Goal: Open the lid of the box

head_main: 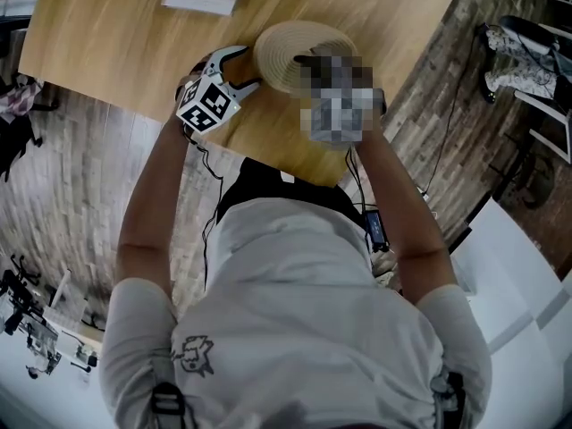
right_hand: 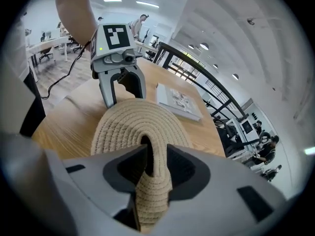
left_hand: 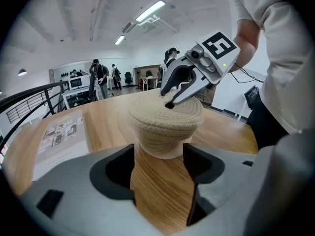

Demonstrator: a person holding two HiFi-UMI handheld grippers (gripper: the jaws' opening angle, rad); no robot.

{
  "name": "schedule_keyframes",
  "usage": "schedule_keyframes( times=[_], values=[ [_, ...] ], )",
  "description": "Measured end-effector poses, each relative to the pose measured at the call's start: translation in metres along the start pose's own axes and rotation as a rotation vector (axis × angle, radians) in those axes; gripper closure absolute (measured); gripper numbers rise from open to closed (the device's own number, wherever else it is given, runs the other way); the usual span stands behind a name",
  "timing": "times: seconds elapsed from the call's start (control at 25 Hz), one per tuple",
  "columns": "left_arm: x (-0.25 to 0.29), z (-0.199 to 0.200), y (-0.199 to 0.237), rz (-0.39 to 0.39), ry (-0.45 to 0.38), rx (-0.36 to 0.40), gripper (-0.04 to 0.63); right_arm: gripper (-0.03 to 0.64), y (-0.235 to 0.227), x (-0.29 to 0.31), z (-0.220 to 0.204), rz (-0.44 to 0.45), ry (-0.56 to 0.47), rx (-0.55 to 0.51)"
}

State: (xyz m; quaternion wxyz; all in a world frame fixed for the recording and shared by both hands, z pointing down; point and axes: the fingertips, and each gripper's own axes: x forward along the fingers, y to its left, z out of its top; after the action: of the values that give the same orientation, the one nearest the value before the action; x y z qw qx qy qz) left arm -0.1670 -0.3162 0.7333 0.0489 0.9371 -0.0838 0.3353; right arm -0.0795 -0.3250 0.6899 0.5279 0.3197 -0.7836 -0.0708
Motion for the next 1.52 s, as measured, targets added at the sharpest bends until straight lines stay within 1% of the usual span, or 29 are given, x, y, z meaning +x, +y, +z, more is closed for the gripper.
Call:
schedule_keyframes(
  times=[0.24, 0.48, 0.6, 0.84, 0.92, 1.0, 1.28, 1.52],
  values=[
    [0.009, 0.007, 0.002, -0.012, -0.018, -0.003, 0.295, 0.492, 0.001, 0.008, -0.001, -0.011, 0.012, -0.043],
    [0.016, 0.008, -0.001, -0.038, 0.005, 0.043, 0.295, 0.52, 0.0, 0.014, 0.001, -0.025, 0.018, -0.078],
    [0.019, 0.009, 0.0, -0.043, 0.007, 0.044, 0.296, 0.527, 0.0, 0.015, 0.0, -0.038, 0.014, -0.093],
    [0.016, 0.004, 0.002, -0.034, 0.002, 0.048, 0.301, 0.555, 0.005, 0.016, 0.004, -0.05, 0.034, -0.17],
    [0.016, 0.004, 0.002, -0.034, 0.004, 0.048, 0.301, 0.559, 0.006, 0.016, 0.004, -0.053, 0.031, -0.174],
    [0.016, 0.005, 0.002, -0.033, 0.002, 0.045, 0.301, 0.58, 0.006, 0.016, 0.003, -0.055, 0.028, -0.174],
    [0.016, 0.005, 0.002, -0.03, 0.0, 0.038, 0.301, 0.584, 0.006, 0.014, 0.003, -0.062, 0.012, -0.173],
    [0.017, 0.005, 0.002, -0.021, 0.014, 0.04, 0.301, 0.588, 0.0, 0.005, 0.008, -0.092, -0.009, -0.163]
  ],
)
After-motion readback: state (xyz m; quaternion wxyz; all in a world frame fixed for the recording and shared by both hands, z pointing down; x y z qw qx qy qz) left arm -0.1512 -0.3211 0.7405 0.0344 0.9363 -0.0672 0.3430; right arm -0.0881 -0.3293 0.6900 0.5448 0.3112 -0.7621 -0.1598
